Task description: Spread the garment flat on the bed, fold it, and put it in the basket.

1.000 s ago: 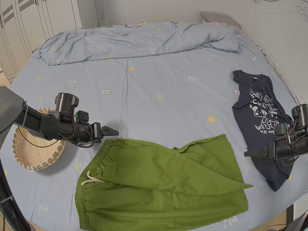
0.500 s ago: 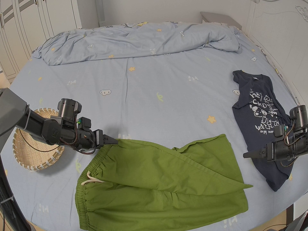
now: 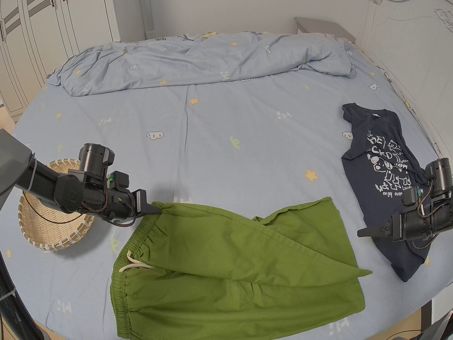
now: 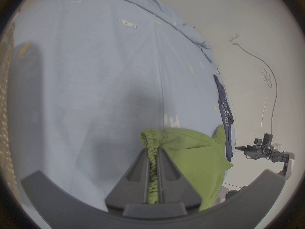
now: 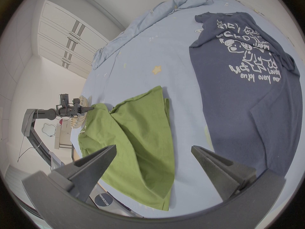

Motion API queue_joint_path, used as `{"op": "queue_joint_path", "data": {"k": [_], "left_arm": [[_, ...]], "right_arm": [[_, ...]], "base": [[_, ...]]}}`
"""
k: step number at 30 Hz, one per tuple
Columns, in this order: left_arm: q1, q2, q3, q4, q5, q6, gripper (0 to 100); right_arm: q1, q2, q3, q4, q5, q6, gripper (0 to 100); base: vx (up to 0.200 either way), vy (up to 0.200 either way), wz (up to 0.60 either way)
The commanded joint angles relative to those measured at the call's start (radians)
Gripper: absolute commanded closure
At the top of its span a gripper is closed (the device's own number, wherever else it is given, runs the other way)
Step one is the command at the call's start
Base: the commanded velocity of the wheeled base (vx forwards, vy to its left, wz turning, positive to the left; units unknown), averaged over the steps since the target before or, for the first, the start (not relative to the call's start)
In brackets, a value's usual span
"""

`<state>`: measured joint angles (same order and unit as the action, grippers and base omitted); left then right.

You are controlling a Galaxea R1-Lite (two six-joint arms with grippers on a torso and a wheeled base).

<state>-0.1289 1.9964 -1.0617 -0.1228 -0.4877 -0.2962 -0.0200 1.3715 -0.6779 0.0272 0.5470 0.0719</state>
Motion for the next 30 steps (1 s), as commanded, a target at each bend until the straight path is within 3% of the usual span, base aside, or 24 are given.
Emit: {"op": "queue_joint_path", "data": {"k": [1, 12, 16, 30], "left_arm": [[0.028, -0.094, 0.014, -0.003, -0.002, -0.006, 100], [0.026, -0.1, 0.02, -0.003, -0.002, -0.004, 100], [0.026, -0.099, 0.02, -0.003, -0.002, -0.004, 100], [0.031, -0.08, 0.005, -0.003, 0.0, -0.004, 100]], "right_arm": [[-0.001, -0.009, 0.052, 0.0, 0.002, -0.001, 0], [0.015, -0.023, 0.182, -0.015, 0.008, -0.003, 0], [0.018, -0.029, 0.221, -0.086, 0.074, 0.0, 0], [0.06, 0.034, 0.239, -0.196, 0.077, 0.003, 0]], "base": [[0.0, 0.0, 0.0], [0.0, 0.0, 0.0], [0.0, 0.0, 0.0], [0.0, 0.0, 0.0]]}}
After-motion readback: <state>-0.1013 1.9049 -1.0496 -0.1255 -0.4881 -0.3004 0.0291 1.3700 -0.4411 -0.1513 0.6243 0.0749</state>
